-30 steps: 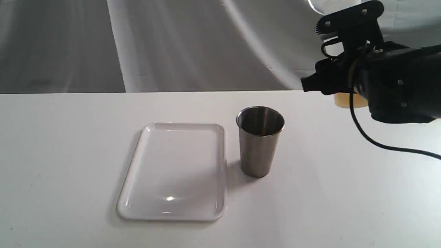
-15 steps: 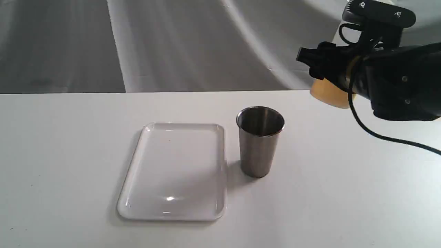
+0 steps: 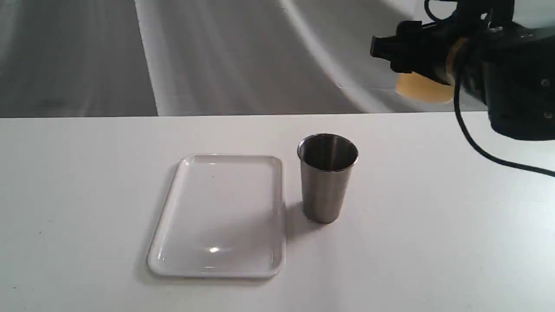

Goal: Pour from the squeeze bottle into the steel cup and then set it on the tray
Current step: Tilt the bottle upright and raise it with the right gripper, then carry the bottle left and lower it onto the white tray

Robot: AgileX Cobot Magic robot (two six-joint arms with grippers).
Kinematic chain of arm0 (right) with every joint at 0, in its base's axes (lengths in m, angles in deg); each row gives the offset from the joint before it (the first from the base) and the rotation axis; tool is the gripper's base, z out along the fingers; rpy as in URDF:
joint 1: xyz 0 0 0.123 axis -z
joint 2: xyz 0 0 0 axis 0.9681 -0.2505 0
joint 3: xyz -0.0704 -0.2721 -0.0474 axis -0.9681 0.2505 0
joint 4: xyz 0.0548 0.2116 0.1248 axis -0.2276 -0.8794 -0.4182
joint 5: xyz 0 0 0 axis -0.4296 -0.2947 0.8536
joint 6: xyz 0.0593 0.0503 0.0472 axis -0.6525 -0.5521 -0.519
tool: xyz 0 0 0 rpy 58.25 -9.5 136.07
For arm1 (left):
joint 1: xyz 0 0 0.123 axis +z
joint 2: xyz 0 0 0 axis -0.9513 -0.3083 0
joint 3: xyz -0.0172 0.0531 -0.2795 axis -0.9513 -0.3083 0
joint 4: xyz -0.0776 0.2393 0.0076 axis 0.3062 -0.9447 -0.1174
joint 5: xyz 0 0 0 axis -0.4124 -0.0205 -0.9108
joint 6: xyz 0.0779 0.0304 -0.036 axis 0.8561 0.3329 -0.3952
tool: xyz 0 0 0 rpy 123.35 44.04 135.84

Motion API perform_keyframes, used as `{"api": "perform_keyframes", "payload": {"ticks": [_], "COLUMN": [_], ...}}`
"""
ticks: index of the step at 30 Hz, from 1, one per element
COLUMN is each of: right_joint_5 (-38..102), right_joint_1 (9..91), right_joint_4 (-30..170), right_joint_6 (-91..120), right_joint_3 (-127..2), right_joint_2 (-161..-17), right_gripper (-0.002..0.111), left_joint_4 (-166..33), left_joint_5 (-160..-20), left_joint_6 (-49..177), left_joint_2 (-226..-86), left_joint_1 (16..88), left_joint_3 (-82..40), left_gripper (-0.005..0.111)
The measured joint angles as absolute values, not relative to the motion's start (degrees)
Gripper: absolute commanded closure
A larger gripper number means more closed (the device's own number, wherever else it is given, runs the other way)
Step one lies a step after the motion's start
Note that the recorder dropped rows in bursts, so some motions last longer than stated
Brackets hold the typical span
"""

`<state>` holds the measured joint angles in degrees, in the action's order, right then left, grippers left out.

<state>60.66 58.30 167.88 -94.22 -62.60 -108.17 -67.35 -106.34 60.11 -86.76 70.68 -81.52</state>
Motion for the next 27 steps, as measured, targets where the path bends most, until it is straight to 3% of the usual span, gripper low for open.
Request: {"api": "perform_keyframes", "payload": {"ticks": [13,27], "right_joint_5": [52.9,26.2], "right_joint_1": [53.5,53.5], "right_joint_4": [162.8,120.8], "right_joint_6": [-74.4,-34.7], "right_joint_3": [-62.6,-62.6], "right_joint_2": [-99.4,-98.6], "right_gripper": [0.108,0.108], "left_joint_4": [-67.4,-67.4], "left_joint_5": [-106.3,-106.3], "left_joint_6": [60.2,60.2], "left_joint_2": [-86.8,-86.8], "left_joint_1": [70.7,70.7], "left_joint_3": [-81.5,-81.5], "left_gripper": [0.098,0.098]}}
